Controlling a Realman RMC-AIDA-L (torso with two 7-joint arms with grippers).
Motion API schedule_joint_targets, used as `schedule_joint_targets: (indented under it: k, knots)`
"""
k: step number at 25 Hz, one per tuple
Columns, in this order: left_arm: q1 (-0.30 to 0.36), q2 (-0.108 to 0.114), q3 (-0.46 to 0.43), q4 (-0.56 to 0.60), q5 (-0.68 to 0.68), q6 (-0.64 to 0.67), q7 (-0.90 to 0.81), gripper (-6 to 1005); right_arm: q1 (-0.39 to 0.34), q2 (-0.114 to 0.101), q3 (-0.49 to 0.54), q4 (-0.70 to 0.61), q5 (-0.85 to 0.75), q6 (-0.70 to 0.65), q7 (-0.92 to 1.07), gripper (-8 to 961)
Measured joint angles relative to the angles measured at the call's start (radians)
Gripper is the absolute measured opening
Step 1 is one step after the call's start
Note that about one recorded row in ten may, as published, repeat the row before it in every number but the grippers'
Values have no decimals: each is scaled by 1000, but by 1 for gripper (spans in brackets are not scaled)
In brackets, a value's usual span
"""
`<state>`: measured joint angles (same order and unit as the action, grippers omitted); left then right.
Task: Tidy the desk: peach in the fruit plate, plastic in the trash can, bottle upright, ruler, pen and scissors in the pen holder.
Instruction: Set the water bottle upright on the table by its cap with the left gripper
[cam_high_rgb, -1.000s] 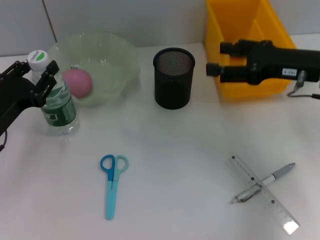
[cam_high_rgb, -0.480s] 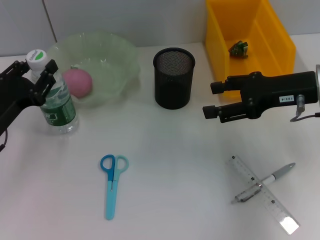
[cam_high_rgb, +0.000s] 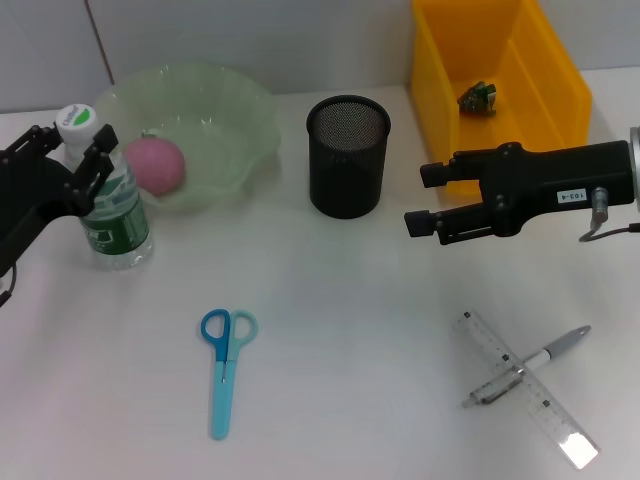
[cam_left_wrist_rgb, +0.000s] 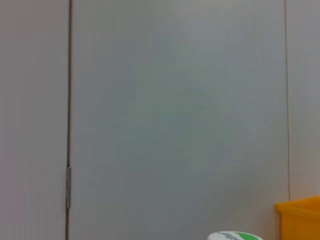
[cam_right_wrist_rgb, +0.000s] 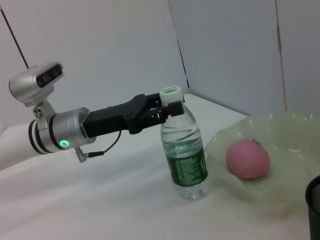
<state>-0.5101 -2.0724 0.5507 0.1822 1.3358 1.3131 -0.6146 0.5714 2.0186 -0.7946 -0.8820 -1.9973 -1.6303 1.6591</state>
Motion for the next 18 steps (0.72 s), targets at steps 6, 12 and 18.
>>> schedule_joint_targets:
  k: [6, 12, 18]
  knots:
    - [-2, -1, 1, -25, -2, 1, 58, 583, 3, 0, 0, 0, 0, 3, 2, 834]
    - [-2, -1, 1, -26, -3, 4, 58, 618, 6, 0, 0, 0, 0, 4, 2, 834]
    - [4, 0, 0, -20, -2, 10, 58, 722, 7, 2, 0, 0, 0, 4, 5, 833]
